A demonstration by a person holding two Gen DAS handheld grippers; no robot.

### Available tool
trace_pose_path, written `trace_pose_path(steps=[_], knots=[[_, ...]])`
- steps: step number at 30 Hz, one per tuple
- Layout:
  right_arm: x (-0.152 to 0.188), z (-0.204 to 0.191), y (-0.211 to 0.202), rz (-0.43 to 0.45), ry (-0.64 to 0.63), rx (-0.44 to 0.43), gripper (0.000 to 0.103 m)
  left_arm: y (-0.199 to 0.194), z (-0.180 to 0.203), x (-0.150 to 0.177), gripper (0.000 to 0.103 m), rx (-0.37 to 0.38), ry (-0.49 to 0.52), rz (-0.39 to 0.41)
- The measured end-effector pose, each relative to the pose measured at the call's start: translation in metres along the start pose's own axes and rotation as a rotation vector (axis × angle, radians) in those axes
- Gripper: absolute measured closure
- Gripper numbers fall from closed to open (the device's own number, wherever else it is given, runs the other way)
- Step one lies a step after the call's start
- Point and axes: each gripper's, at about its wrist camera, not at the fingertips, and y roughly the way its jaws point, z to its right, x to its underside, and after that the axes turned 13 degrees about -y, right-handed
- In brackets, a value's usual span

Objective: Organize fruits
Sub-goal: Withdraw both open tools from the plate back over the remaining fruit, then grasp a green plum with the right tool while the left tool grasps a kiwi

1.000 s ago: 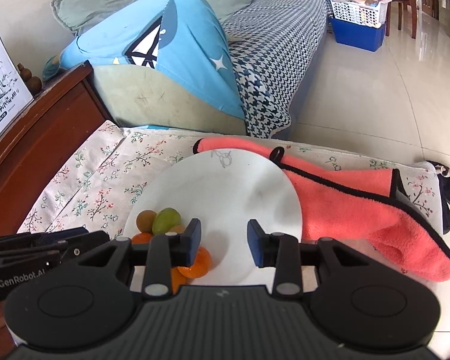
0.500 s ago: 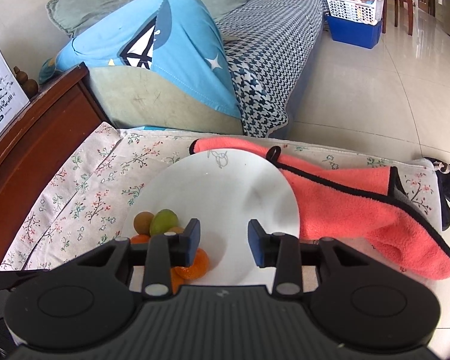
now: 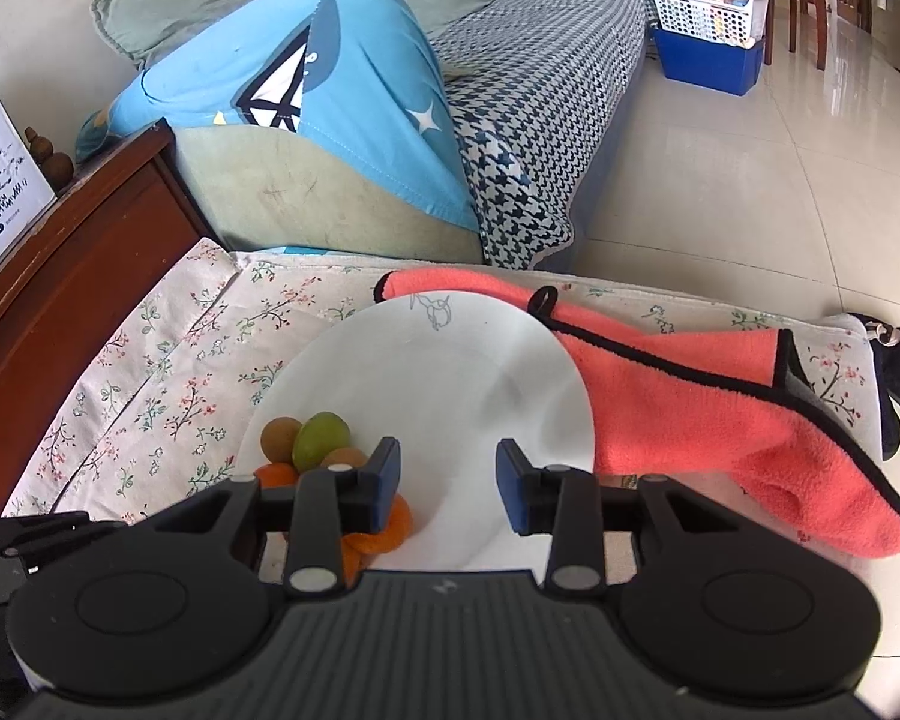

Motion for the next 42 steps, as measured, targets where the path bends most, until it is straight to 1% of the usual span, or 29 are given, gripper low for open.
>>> trace_pose_path(steps=[4,6,15,17,18,19,21,22,26,30,34,36,39,42], knots=[[0.003,0.0,0.003,-0.019,0.001,-0.006,0.066,0.014,0.01,0.0,0.075,-0.023,0.016,-0.009],[0.003,0.001,0.003,-0.019,-0.003,-0.003,0.066,0.019,0.013,0.0,0.075,-0.036,0.023,0.001],[0.006,0.005,0.0,-0.024,-0.006,0.005,0.066,0.032,0.013,-0.007,0.075,0.004,-0.066,0.014],[0.007,0.005,0.0,-0.027,-0.005,0.009,0.066,0.031,0.014,-0.008,0.071,0.003,-0.083,0.014],[0.007,0.006,0.0,-0.028,-0.004,0.009,0.066,0.029,0.014,-0.009,0.064,0.0,-0.093,0.014],[0.007,0.006,-0.001,-0.029,-0.004,0.01,0.066,0.025,0.014,-0.01,0.054,0.001,-0.096,0.025],[0.009,0.005,-0.005,-0.025,-0.003,0.006,0.066,0.014,0.013,-0.011,0.043,-0.009,-0.093,0.061],[0.01,0.004,-0.007,-0.025,-0.003,0.003,0.065,0.008,0.012,-0.012,0.041,-0.016,-0.09,0.072],[0.013,-0.003,-0.018,-0.016,-0.017,-0.019,0.065,-0.016,0.001,-0.014,0.04,-0.023,-0.115,0.093],[0.017,-0.016,-0.033,0.001,-0.034,-0.055,0.064,-0.04,-0.013,-0.012,0.038,-0.07,-0.127,0.096],[0.023,-0.033,-0.047,0.013,-0.077,-0.103,0.064,-0.063,-0.031,-0.004,0.036,-0.095,-0.131,0.098],[0.028,-0.042,-0.053,0.014,-0.097,-0.127,0.064,-0.074,-0.04,0.002,0.034,-0.121,-0.135,0.1],[0.037,-0.054,-0.057,0.006,-0.125,-0.157,0.064,-0.086,-0.054,0.011,0.034,-0.156,-0.142,0.096],[0.047,-0.065,-0.057,-0.012,-0.149,-0.184,0.064,-0.096,-0.065,0.02,0.033,-0.174,-0.147,0.094]])
